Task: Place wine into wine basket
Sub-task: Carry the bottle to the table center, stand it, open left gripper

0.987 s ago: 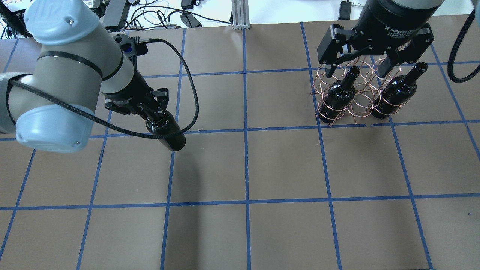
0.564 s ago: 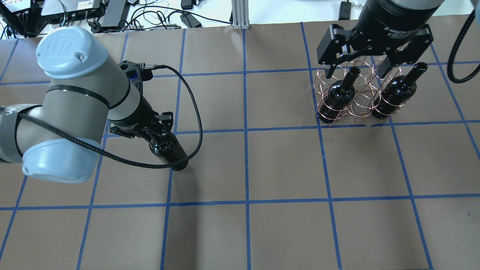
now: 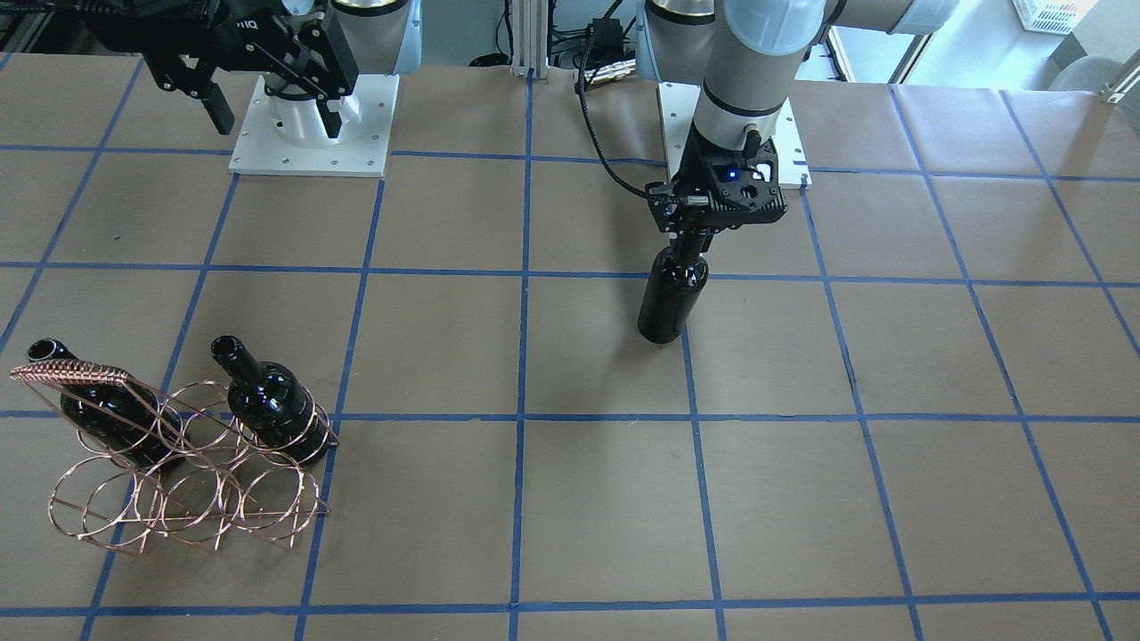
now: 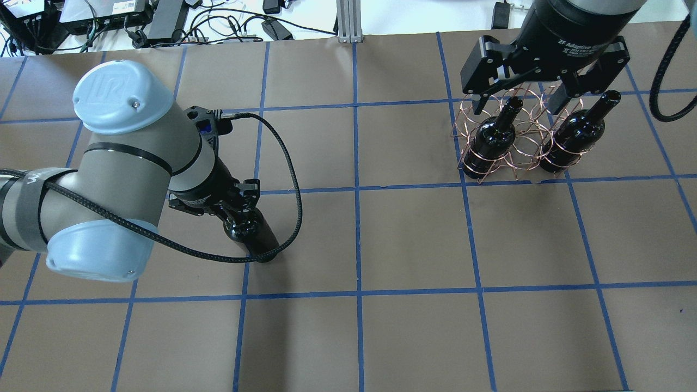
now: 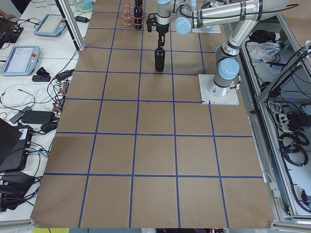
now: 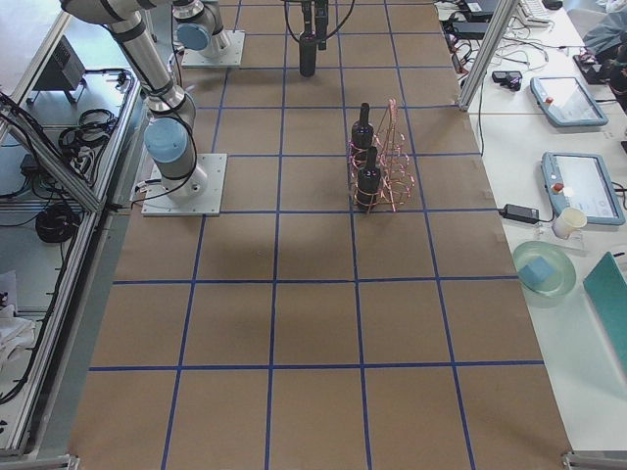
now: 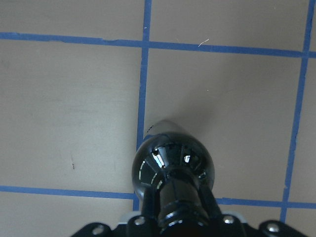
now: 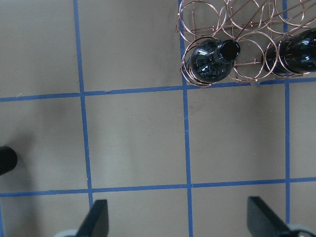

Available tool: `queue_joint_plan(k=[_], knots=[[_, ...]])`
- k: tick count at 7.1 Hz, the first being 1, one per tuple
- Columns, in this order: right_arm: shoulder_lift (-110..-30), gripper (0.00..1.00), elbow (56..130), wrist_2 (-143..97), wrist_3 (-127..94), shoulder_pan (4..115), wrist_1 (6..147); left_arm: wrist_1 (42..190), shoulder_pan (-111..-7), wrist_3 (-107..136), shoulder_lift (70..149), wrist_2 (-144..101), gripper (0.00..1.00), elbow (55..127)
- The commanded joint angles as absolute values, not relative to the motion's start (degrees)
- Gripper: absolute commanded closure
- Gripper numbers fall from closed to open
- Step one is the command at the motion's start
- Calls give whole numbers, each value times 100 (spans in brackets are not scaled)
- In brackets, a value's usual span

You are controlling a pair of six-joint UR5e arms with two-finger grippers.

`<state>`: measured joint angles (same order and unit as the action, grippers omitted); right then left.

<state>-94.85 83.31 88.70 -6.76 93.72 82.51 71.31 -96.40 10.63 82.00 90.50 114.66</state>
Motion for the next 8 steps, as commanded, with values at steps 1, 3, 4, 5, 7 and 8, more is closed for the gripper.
queue_joint_plan(k=[1,3,4,5,7,8], knots=[[-9457,0,8323,8842,-703,9387,8253,7172,-9650,1055,8165,9070,100,11478],[-9448,0,8332,8851,-633,9395,8235,7172,-9650,1046,8156,9070,100,11557],[-9457,0,8332,8911,-607,9396,8218,7181,-9650,1046,8156,9070,100,11584],[-9457,0,8341,8930,-606,9396,8192,7215,-9650,1046,8156,9070,100,11584],[-9457,0,8350,8851,-598,9396,8174,7618,-9650,1037,8156,9070,40,11453],[-9448,0,8350,8833,-598,9413,8156,7629,-9650,1020,8156,9070,19,11365]])
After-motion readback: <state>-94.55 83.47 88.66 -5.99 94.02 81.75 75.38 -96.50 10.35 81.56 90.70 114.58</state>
